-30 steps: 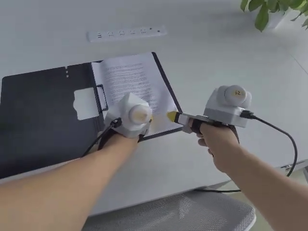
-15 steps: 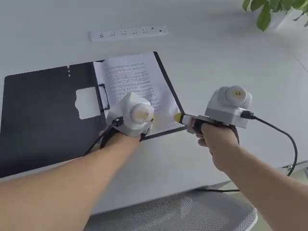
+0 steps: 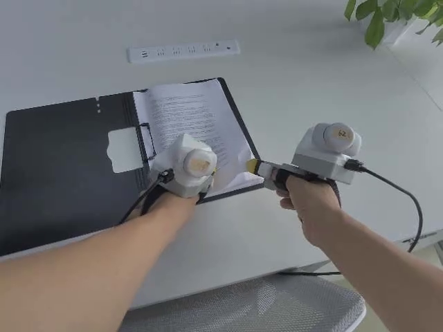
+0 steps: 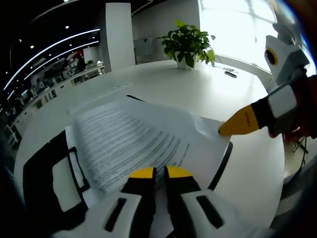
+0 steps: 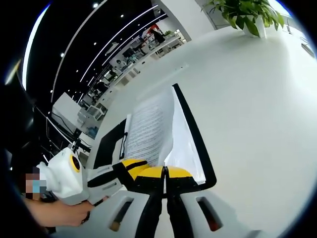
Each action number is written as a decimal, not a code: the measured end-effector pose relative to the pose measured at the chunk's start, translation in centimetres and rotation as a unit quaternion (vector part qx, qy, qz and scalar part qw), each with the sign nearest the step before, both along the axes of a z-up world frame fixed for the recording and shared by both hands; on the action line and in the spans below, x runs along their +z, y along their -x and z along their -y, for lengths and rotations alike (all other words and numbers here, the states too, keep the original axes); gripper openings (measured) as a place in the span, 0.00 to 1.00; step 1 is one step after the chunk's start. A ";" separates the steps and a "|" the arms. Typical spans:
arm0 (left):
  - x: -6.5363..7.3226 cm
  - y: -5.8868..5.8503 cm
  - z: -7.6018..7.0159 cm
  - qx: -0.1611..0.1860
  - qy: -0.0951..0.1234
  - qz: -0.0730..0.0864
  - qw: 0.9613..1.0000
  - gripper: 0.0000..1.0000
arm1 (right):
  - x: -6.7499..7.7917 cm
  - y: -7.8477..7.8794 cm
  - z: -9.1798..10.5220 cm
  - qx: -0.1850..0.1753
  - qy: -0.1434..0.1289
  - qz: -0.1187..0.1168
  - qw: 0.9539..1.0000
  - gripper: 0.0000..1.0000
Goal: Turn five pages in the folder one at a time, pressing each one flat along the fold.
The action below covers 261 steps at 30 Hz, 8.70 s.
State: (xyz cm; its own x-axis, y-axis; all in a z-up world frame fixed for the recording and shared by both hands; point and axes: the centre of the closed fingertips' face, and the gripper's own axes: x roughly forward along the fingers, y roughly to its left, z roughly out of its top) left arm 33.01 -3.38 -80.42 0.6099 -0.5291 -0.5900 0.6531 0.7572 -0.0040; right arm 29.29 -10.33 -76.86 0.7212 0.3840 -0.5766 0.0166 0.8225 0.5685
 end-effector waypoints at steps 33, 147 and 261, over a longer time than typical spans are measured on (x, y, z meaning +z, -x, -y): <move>10.5 4.7 -18.7 0.145 0.097 0.028 0.984 0.09 | 9.7 0.6 -17.1 0.145 -0.066 0.106 0.982 0.00; -1.5 4.6 -24.1 0.214 0.010 -0.023 0.977 0.00 | -3.9 -11.0 -17.9 0.168 -0.110 -0.052 0.978 0.00; -1.3 4.8 -23.9 0.180 -0.017 -0.014 0.983 0.00 | -3.8 2.7 -17.4 0.213 -0.216 -0.136 0.943 0.00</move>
State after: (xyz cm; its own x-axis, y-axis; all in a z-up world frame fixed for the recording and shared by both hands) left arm 28.21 20.55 -81.71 0.7377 -0.2613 -0.6225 0.3429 0.9393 0.0121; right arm 26.57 7.02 -80.66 0.2962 0.8465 -0.4425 -0.0688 0.4810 0.8740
